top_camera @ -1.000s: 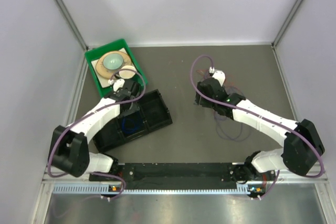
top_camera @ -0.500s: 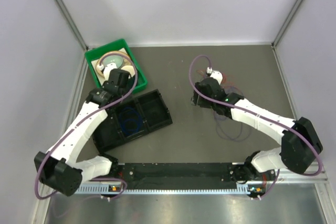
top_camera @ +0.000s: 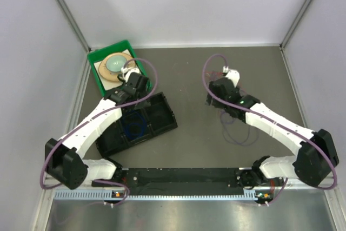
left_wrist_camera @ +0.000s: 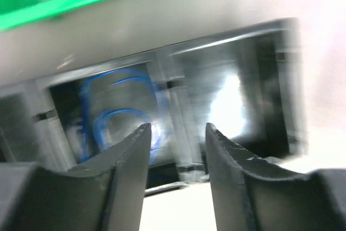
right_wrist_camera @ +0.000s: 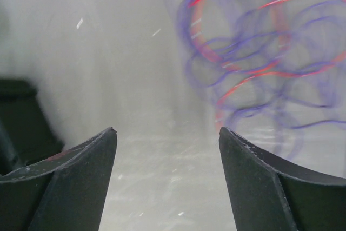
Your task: Untangle the cables
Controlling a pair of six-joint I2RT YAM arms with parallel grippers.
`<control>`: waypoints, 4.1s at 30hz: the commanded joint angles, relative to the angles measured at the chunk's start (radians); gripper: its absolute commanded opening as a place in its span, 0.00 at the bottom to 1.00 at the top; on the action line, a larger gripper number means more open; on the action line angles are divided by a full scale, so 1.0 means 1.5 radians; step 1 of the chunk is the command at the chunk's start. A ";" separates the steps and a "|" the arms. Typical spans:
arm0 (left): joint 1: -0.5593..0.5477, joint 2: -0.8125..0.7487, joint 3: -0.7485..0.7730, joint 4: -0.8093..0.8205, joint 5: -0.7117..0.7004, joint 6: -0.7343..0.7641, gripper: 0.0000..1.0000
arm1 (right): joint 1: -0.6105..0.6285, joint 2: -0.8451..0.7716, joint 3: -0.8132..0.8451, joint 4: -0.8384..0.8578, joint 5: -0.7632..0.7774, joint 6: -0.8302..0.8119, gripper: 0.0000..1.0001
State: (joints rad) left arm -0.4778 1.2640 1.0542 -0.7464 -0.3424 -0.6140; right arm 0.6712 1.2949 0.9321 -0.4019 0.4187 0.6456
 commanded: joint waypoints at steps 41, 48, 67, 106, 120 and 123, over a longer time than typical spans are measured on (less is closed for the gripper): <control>-0.081 0.065 0.087 0.063 0.031 0.022 0.70 | -0.159 0.643 0.768 -0.198 -0.138 -0.554 0.00; -0.062 0.115 0.075 0.224 0.157 0.091 0.75 | -0.160 0.378 0.517 -0.037 -0.322 -0.436 0.00; -0.020 0.369 0.218 0.403 0.495 0.105 0.71 | -0.272 0.038 0.176 0.028 -0.434 -0.222 0.75; -0.126 0.570 0.420 0.333 0.169 0.379 0.00 | -0.331 -0.031 0.084 -0.047 -0.316 -0.176 0.75; -0.083 0.440 0.440 0.324 0.225 0.290 0.00 | -0.343 0.408 0.394 -0.079 -0.259 -0.242 0.61; -0.083 0.454 0.455 0.304 0.257 0.291 0.00 | -0.344 0.462 0.443 -0.086 -0.239 -0.255 0.59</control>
State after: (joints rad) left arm -0.5976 1.9347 1.6920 -0.2630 -0.0227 -0.1455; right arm 0.1677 1.9072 1.4971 -0.5022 0.0170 0.3065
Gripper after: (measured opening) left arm 0.010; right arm 0.605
